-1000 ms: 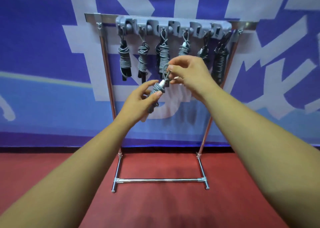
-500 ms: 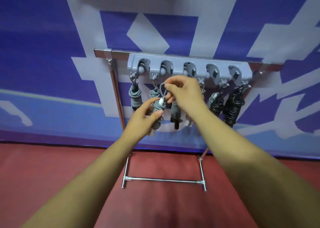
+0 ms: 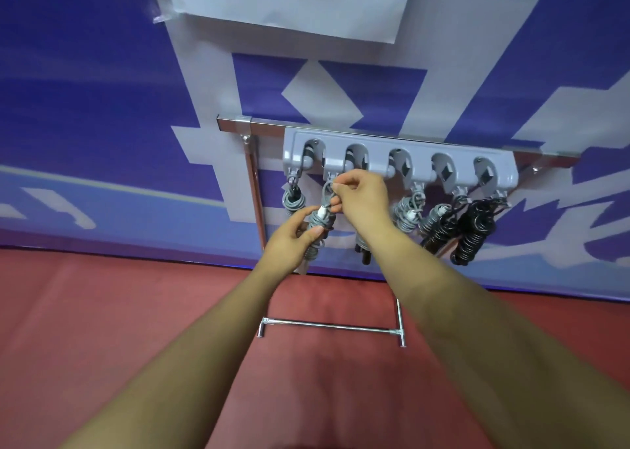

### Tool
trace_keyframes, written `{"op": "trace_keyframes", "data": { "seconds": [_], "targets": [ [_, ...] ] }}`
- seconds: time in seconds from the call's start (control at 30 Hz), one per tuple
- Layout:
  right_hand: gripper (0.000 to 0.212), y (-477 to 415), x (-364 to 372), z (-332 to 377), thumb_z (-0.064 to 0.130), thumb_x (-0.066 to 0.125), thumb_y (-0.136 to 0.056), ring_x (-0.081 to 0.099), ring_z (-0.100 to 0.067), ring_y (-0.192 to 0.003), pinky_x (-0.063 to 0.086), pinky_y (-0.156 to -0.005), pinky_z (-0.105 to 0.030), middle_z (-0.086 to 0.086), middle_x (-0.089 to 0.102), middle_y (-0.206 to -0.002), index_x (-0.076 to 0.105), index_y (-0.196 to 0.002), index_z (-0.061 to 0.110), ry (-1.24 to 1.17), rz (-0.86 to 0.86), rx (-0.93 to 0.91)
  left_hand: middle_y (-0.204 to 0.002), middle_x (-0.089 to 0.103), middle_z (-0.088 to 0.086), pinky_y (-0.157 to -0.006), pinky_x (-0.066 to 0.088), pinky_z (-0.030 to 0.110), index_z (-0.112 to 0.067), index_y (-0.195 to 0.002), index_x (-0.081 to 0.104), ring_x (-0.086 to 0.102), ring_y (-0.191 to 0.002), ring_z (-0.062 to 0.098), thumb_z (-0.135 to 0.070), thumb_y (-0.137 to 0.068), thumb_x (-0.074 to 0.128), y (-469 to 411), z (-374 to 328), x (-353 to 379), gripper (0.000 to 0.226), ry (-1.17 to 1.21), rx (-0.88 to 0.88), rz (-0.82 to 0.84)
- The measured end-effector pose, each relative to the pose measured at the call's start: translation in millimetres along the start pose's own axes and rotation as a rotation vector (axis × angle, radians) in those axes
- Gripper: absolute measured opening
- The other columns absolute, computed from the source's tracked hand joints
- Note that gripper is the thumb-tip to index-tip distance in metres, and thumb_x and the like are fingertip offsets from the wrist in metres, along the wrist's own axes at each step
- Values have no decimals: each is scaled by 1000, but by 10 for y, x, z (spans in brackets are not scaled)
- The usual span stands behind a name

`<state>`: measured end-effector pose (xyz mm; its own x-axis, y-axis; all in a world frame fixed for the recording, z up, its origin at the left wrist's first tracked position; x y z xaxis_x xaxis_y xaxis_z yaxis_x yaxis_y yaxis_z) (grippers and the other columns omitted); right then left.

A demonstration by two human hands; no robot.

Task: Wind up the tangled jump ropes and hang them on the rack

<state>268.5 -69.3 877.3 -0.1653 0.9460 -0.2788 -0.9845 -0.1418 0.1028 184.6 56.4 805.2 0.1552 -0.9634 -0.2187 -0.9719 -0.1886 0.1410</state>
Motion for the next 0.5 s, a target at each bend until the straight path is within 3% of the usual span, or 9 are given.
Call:
{"op": "trace_keyframes", "data": {
  "seconds": [0.2, 0.4, 0.47, 0.5],
  "targets": [
    [19, -186, 1, -164, -3, 55, -95, 65, -20, -62, 61, -65, -43, -7, 65, -73, 64, -84, 11, 100, -60, 26, -87, 66, -5, -71, 50, 13, -22, -134, 58, 62, -73, -1, -16, -99, 60, -181, 57, 20, 35, -10, -54, 22],
    [36, -253, 97, -274, -4, 51, -90, 67, -30, -79, 57, -71, -52, -6, 65, -79, 55, -71, 26, 237, -113, -84, -107, 64, -2, -61, 40, 0, -19, -141, 53, 54, -89, 14, -13, -102, 54, -303, 96, 60, 39, -113, -85, -6],
    [29, -272, 97, -266, -7, 48, -89, 66, -29, -81, 57, -75, -50, -5, 64, -81, 59, -80, 19, 265, -111, -110, -121, 62, 2, -67, 37, -3, -19, -147, 47, 54, -100, 14, -17, -102, 55, -327, 74, 81, 45, -158, -100, 6],
    [27, -272, 101, -256, -9, 45, -88, 66, -30, -82, 56, -76, -50, -6, 63, -81, 61, -88, 13, 279, -110, -112, -132, 59, 5, -78, 38, 0, -19, -151, 42, 56, -111, 16, -21, -102, 57, -323, 71, 83, 51, -181, -128, 13]
  ]
}}
Point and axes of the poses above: each hand's wrist, its own y-axis away from the middle knuckle, its own x-axis out of the palm, z = x × y, the point moved 6 cm from there along -y, towards the middle knuckle
